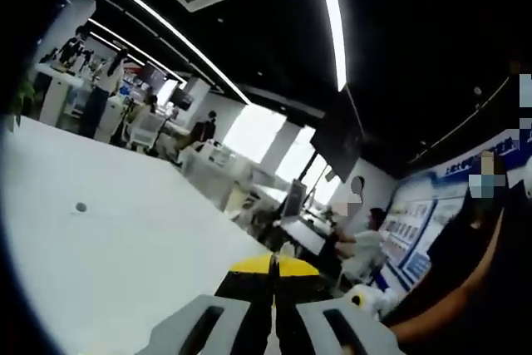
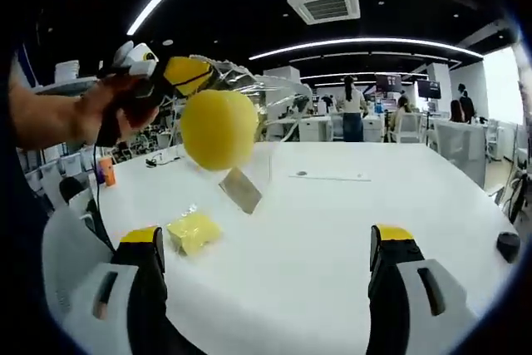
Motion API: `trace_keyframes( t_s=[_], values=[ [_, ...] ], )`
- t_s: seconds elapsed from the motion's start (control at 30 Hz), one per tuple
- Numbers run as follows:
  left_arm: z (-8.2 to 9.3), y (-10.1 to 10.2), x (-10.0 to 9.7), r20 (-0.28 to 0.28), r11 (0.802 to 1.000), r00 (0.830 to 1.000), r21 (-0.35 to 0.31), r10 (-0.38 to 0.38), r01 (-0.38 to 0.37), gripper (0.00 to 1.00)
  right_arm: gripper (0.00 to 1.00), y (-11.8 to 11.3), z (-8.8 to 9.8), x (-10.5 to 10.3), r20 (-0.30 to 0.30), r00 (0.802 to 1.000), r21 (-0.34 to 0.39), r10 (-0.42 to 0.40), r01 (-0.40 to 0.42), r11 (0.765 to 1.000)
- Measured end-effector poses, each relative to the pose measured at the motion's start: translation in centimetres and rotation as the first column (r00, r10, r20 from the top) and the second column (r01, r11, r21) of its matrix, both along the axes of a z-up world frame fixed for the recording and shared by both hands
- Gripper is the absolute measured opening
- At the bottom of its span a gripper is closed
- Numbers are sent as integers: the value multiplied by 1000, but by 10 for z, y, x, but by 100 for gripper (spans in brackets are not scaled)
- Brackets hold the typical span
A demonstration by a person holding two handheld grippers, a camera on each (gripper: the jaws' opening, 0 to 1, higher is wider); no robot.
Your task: Compare the silicone blocks by pressing each to a similar depth, holding the contact briefly, and releasing to observe deformation and rebound differences across the visible hardness samples.
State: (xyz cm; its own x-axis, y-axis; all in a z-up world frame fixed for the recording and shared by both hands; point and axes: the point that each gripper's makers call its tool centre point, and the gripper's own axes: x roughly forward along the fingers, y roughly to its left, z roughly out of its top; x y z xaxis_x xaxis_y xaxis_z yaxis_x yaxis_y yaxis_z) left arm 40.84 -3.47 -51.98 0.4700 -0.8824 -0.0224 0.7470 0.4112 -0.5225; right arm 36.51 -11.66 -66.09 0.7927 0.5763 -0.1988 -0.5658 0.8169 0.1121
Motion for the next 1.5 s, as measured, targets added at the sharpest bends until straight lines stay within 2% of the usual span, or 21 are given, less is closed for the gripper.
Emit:
trace_keyframes(
  t_s=[0.1,0.27,0.33,0.4,0.57,1.07,1.5],
  values=[
    [-8,2,1,-36,1000,999,-15,8,-8,0,96,2,-9,-3,-23,1000,5,12,-12,1000],
    [-11,2,2,-60,999,998,-33,13,-15,0,96,4,-18,-2,-32,999,0,8,-8,1000],
    [-11,1,2,-60,999,998,-33,11,-13,0,96,2,-18,-2,-31,1000,-3,0,0,1000],
    [-10,-1,3,-60,999,998,-37,5,-8,0,96,0,-16,0,-6,1000,-13,-12,11,1000],
    [-12,-4,6,-67,999,998,-43,1,-3,0,96,-6,-16,1,-4,999,3,-40,40,999],
    [-48,-11,3,-137,999,991,-33,5,-10,0,96,-8,-21,1,-22,999,-3,-48,48,999],
    [-84,-11,5,-217,999,976,-34,23,-32,0,96,-6,-25,1,-42,998,-15,-41,40,999]
  ],
)
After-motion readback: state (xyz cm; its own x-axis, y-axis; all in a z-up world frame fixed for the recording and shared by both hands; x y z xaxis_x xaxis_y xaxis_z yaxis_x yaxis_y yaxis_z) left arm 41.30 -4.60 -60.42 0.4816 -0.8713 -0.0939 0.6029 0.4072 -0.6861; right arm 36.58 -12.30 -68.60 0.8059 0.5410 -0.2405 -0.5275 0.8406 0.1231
